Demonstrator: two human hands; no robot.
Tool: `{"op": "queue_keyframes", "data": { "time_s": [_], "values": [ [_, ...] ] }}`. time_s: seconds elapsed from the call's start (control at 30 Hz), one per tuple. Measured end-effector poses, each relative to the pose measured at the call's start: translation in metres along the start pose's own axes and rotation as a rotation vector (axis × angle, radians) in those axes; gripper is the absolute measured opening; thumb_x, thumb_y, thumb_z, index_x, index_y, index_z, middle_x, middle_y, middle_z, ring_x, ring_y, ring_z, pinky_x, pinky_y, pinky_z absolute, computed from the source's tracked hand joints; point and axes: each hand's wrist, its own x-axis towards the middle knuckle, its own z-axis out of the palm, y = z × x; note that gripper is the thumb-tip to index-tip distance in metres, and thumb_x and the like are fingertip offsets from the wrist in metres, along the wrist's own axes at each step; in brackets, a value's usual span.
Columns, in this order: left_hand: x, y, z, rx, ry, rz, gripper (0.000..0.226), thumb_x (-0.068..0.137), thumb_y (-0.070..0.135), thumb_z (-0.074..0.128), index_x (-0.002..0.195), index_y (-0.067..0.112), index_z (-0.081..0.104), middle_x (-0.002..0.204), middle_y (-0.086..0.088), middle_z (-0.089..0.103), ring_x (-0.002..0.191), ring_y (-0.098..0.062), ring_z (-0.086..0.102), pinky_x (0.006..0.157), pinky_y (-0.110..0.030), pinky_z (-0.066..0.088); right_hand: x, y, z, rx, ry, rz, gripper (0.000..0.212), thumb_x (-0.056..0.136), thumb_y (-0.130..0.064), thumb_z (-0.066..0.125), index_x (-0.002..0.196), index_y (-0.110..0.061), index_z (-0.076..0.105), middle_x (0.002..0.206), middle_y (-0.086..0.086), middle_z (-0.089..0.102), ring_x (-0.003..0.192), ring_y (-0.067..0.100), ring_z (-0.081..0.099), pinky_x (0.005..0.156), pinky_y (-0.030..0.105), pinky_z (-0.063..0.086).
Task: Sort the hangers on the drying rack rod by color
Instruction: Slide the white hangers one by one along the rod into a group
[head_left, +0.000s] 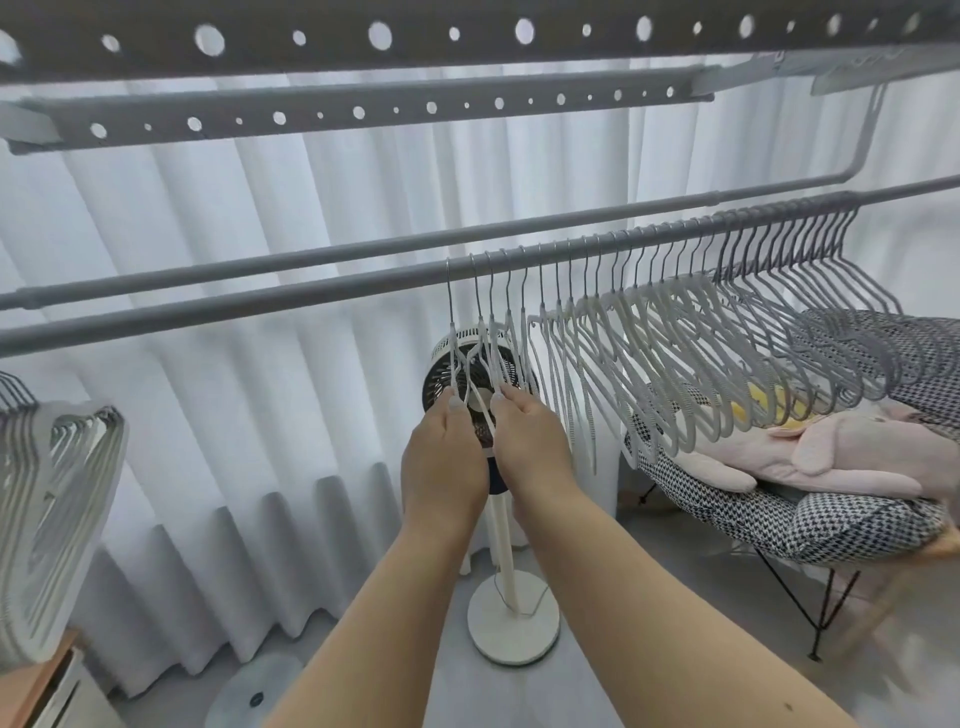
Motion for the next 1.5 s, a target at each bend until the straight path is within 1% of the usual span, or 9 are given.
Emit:
{"op": "queue_keyframes", "data": {
  "time_s": [0.2, 0.47, 0.67, 0.8, 0.97, 1.1, 1.2, 1.33, 1.5],
  "values": [
    [0.001, -0.001, 0.005, 0.012, 0.009, -0.005, 0.045, 0.100, 0.037, 0.033, 0.142, 0.029, 0.050, 0.145, 0.013, 0.051, 0.122, -0.023, 0.055, 0.099, -0.052, 0.049, 0.000, 0.000, 0.000, -0.050, -0.006, -0.007, 0.043, 0.094, -0.038, 0.040, 0.135, -0.033, 0.052, 0.137, -0.013, 0.053, 0.122, 0.017, 0.052, 0.105, 0.044, 0.042],
    [0.001, 0.001, 0.009, 0.010, -0.006, -0.020, 0.047, 0.099, 0.038, 0.031, 0.141, 0.030, 0.051, 0.143, 0.011, 0.053, 0.124, -0.022, 0.053, 0.098, -0.052, 0.049, 0.002, 0.000, -0.007, -0.075, -0.004, -0.018, 0.040, 0.097, -0.034, 0.040, 0.135, -0.032, 0.052, 0.123, -0.015, 0.057, 0.116, 0.014, 0.054, 0.104, 0.043, 0.043],
    [0.001, 0.002, 0.009, 0.005, -0.039, -0.053, 0.064, 0.079, 0.048, 0.024, 0.131, 0.031, 0.057, 0.131, 0.001, 0.062, 0.122, -0.026, 0.055, 0.095, -0.056, 0.051, 0.003, 0.001, -0.005, -0.087, -0.002, -0.015, 0.040, 0.096, -0.035, 0.040, 0.135, -0.031, 0.052, 0.120, -0.014, 0.059, 0.110, 0.016, 0.058, 0.100, 0.044, 0.046],
    [0.002, 0.000, 0.009, 0.003, -0.058, -0.053, 0.063, 0.078, 0.049, 0.025, 0.130, 0.033, 0.057, 0.129, -0.004, 0.062, 0.123, -0.028, 0.054, 0.097, -0.057, 0.049, 0.003, 0.001, -0.005, -0.090, 0.001, -0.027, 0.038, 0.097, -0.031, 0.041, 0.132, -0.029, 0.055, 0.102, -0.018, 0.053, 0.103, 0.013, 0.057, 0.099, 0.037, 0.045],
    [0.001, -0.003, 0.009, 0.003, -0.070, -0.047, 0.073, 0.071, 0.058, 0.020, 0.133, 0.041, 0.054, 0.130, -0.002, 0.062, 0.123, -0.031, 0.055, 0.098, -0.057, 0.049, 0.002, 0.001, -0.001, -0.103, -0.001, -0.017, 0.043, 0.094, -0.036, 0.042, 0.136, -0.031, 0.052, 0.132, -0.011, 0.057, 0.113, 0.019, 0.059, 0.100, 0.044, 0.046],
    [0.002, -0.006, 0.011, -0.007, -0.099, -0.055, 0.075, 0.068, 0.061, 0.020, 0.131, 0.041, 0.054, 0.128, -0.005, 0.063, 0.121, -0.035, 0.057, 0.097, -0.059, 0.048, 0.001, 0.003, 0.001, -0.115, -0.014, -0.009, 0.051, 0.086, -0.043, 0.041, 0.136, -0.034, 0.050, 0.128, -0.009, 0.062, 0.099, 0.023, 0.064, 0.094, 0.047, 0.050],
    [0.002, -0.009, 0.010, -0.010, -0.105, -0.052, 0.072, 0.069, 0.060, 0.023, 0.130, 0.040, 0.055, 0.128, -0.007, 0.063, 0.121, -0.036, 0.057, 0.098, -0.059, 0.048, 0.001, 0.003, 0.001, -0.135, -0.006, 0.002, 0.049, 0.088, -0.044, 0.043, 0.136, -0.034, 0.050, 0.132, -0.010, 0.058, 0.106, 0.025, 0.064, 0.096, 0.045, 0.050],
    [0.002, -0.011, 0.008, -0.001, -0.087, -0.064, 0.076, 0.068, 0.063, 0.023, 0.129, 0.034, 0.057, 0.126, -0.011, 0.064, 0.119, -0.036, 0.058, 0.097, -0.058, 0.049, 0.002, 0.007, 0.004, -0.148, 0.012, 0.019, 0.058, 0.075, -0.053, 0.040, 0.128, -0.035, 0.057, 0.113, -0.008, 0.068, 0.103, 0.026, 0.065, 0.093, 0.050, 0.051],
    [0.001, -0.008, 0.007, 0.017, -0.067, -0.055, 0.063, 0.077, 0.061, 0.025, 0.112, 0.024, 0.064, 0.106, -0.013, 0.072, 0.105, -0.034, 0.064, 0.092, -0.054, 0.052, 0.000, 0.006, 0.002, -0.168, 0.025, 0.019, 0.029, 0.082, -0.047, 0.043, 0.077, -0.026, 0.063, 0.071, 0.002, 0.069, 0.081, 0.028, 0.067, 0.083, 0.050, 0.055]
  ]
}}
